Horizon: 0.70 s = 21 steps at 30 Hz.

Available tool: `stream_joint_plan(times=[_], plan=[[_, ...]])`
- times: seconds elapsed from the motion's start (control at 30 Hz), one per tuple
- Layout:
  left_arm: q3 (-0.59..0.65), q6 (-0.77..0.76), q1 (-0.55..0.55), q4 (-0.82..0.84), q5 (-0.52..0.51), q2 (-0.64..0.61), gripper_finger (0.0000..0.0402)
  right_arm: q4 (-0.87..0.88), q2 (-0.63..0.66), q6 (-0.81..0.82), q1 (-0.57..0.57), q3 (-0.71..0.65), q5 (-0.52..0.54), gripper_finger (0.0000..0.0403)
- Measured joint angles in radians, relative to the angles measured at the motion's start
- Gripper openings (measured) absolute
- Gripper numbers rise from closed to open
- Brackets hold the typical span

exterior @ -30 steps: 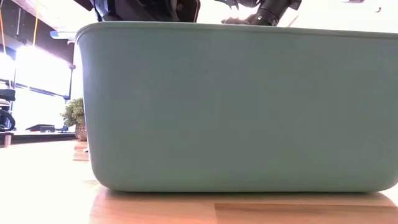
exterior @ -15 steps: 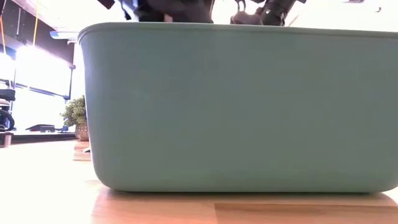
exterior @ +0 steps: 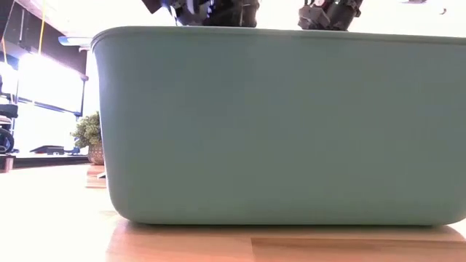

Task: Sort & place blocks by color
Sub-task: Put the blue block into the blue bin

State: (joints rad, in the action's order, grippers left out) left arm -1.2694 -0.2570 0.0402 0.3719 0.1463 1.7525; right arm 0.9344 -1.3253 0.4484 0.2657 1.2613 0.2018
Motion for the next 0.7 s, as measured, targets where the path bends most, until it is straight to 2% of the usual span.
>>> stream_joint_plan(times=[0.33,0.7], plan=[[0.002,0.178,0.157,0.138,-0.001,-0.157,0.0197,0.165,0.004,0.072,0.093,0.000,-0.002,0.0197],[0.001,0.292,0.292,0.221,-0.008,-0.336,0.0197,0.304,-0.024,0.120,0.198,0.000,-0.023,0.0197]])
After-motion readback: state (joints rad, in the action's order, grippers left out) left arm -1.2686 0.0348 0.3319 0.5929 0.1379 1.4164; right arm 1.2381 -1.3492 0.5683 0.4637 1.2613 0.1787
